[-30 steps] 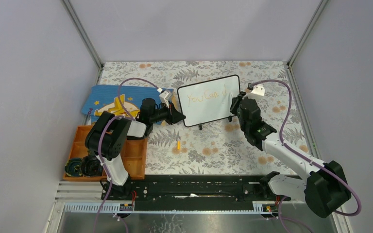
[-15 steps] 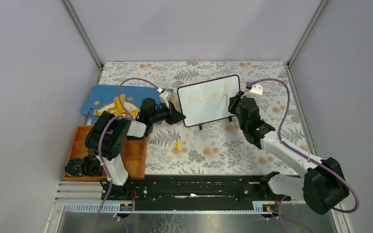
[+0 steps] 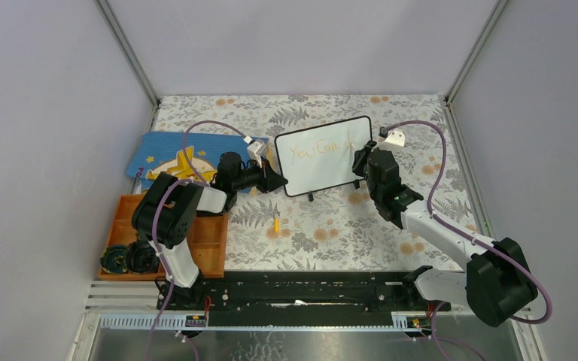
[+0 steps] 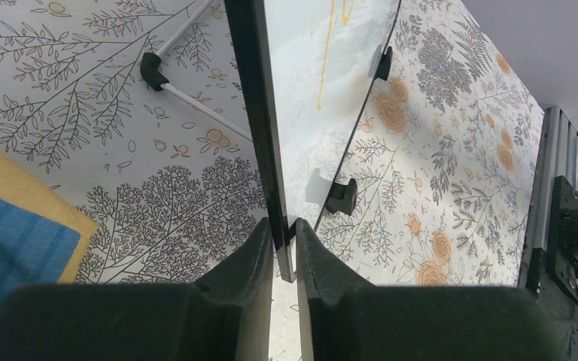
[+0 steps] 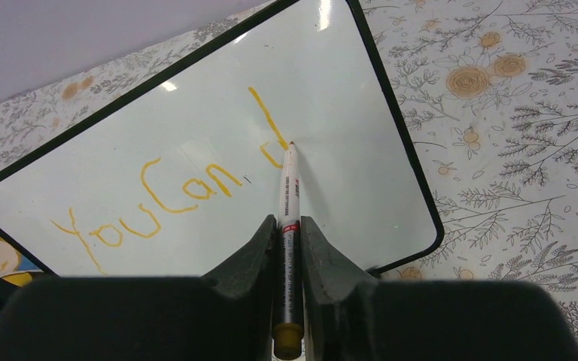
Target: Write a sentence on the whiteboard
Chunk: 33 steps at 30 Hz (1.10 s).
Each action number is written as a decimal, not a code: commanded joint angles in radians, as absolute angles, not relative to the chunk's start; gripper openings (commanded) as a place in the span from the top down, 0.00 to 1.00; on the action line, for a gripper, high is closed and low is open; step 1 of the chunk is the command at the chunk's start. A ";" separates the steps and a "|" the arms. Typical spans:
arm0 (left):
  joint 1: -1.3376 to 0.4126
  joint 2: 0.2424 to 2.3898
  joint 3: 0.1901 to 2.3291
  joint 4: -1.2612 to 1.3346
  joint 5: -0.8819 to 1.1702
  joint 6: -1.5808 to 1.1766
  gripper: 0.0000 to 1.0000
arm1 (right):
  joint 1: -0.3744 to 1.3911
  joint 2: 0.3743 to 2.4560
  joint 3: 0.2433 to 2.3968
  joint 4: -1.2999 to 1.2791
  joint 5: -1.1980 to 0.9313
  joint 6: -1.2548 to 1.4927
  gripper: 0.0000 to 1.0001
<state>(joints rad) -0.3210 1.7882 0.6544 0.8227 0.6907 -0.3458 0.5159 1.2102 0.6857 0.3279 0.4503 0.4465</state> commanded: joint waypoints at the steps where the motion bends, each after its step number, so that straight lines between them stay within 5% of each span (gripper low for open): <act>1: -0.328 1.780 0.662 0.789 0.653 -0.304 0.80 | 0.507 1.218 0.726 0.386 0.434 0.451 1.00; 33: -0.332 1.775 0.661 0.785 0.647 -0.299 0.80 | 0.507 1.245 0.786 0.265 0.535 0.449 1.00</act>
<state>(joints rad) -0.3267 1.7863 0.6544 0.8200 0.6838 -0.3405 0.5156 1.2373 0.7326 0.2501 0.4824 0.4461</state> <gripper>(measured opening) 0.210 0.193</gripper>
